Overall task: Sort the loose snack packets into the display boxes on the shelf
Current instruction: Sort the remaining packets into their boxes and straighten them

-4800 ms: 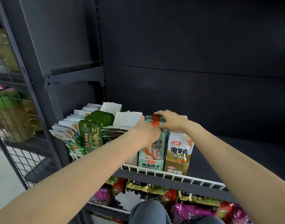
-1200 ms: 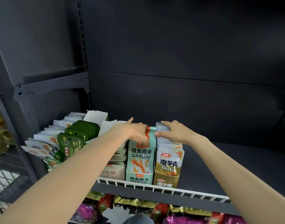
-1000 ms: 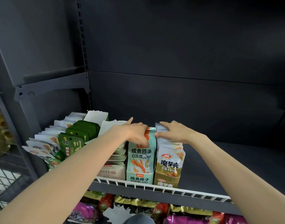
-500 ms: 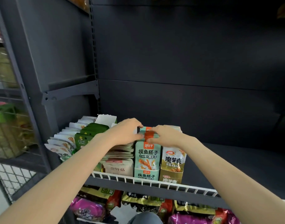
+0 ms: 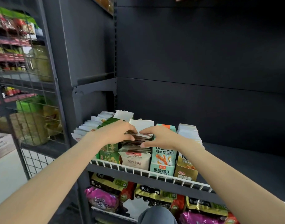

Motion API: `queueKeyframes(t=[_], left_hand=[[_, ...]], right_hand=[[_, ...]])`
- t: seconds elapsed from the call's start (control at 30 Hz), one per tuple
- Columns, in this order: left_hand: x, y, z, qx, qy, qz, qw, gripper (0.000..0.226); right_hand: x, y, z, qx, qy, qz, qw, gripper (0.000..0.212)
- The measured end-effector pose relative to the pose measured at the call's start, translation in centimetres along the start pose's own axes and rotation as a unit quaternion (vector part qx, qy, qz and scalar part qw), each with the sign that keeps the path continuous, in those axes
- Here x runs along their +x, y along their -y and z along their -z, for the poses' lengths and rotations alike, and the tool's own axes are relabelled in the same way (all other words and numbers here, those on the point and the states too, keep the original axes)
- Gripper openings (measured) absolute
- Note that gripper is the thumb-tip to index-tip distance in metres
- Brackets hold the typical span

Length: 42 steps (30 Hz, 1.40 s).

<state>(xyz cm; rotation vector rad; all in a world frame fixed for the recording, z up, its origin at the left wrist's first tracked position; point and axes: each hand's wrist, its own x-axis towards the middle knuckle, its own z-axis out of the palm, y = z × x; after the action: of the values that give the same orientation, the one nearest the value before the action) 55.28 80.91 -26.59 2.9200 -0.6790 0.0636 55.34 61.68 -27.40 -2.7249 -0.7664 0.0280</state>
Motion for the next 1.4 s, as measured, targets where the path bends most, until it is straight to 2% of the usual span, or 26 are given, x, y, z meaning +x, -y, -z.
queueKeyframes(t=[0.1, 0.17, 0.23, 0.3, 0.37, 0.4, 0.47, 0.53, 0.6, 0.77, 0.9, 1.03, 1.1, 1.2, 1.3, 1.37, 1.4], left_hand=[[0.7, -0.1, 0.2, -0.023, -0.033, -0.002, 0.999, 0.02], [1.3, -0.2, 0.3, -0.023, -0.07, -0.001, 0.997, 0.023], [1.9, -0.2, 0.3, -0.035, -0.108, -0.003, 0.993, 0.016], [2.1, 0.0, 0.0, -0.014, -0.202, -0.029, 0.979, 0.013], [1.9, -0.1, -0.2, 0.05, -0.32, -0.101, 0.941, 0.022], [1.6, -0.3, -0.3, 0.06, -0.334, -0.138, 0.93, 0.022], [1.0, -0.6, -0.4, 0.056, -0.229, -0.163, 0.958, 0.023], [0.9, -0.3, -0.8, 0.09, -0.096, -0.119, 0.984, 0.031], [0.8, 0.0, -0.9, 0.106, -0.065, -0.095, 0.988, 0.031], [0.7, -0.7, -1.1, 0.214, -0.109, -0.103, 0.965, 0.027], [1.0, -0.5, -1.9, 0.238, -0.153, -0.103, 0.954, 0.021], [1.5, -0.2, -2.0, 0.18, -0.201, -0.094, 0.958, 0.026], [1.8, -0.2, -1.6, 0.14, -0.22, -0.082, 0.962, 0.028], [2.7, -0.2, -0.9, 0.097, -0.228, -0.047, 0.968, 0.024], [3.2, -0.4, -0.8, 0.048, -0.261, -0.011, 0.964, 0.015], [2.9, -0.8, -0.8, 0.028, -0.318, -0.015, 0.948, 0.018], [2.7, -1.0, -0.8, 0.027, -0.319, -0.035, 0.947, 0.022]], right_hand=[[1.2, 0.0, 0.1, -0.019, -0.06, 0.002, 0.998, 0.03], [1.9, -0.2, 0.4, -0.013, -0.082, -0.016, 0.996, 0.025], [2.3, -0.4, 0.7, -0.014, -0.104, -0.035, 0.994, 0.024], [2.6, -0.7, 0.9, -0.016, -0.121, -0.04, 0.992, 0.022], [2.6, -0.7, 1.2, -0.01, -0.125, -0.042, 0.991, 0.023], [2.7, -0.8, 1.3, -0.005, -0.124, -0.044, 0.991, 0.025], [2.6, -0.7, 1.4, -0.008, -0.115, -0.038, 0.993, 0.028], [2.5, -0.6, 1.4, -0.014, -0.104, -0.031, 0.994, 0.028], [2.3, -0.6, 1.2, -0.009, -0.101, -0.025, 0.995, 0.025], [2.0, -0.5, 0.7, -0.014, -0.102, -0.026, 0.994, 0.026], [2.2, -0.6, 0.2, -0.024, -0.075, -0.01, 0.997, 0.029], [2.6, -0.7, 1.4, 0.014, -0.082, -0.003, 0.997, 0.02], [3.0, -0.5, 2.2, 0.03, -0.068, -0.016, 0.997, 0.031], [3.7, -0.4, 3.5, 0.076, 0.012, -0.068, 0.995, 0.05], [3.9, -0.6, 3.8, 0.098, 0.066, -0.074, 0.99, 0.062], [4.0, -0.8, 2.9, 0.039, 0.022, -0.048, 0.998, 0.046], [4.0, -0.9, 2.4, 0.023, -0.016, -0.034, 0.999, 0.034]])
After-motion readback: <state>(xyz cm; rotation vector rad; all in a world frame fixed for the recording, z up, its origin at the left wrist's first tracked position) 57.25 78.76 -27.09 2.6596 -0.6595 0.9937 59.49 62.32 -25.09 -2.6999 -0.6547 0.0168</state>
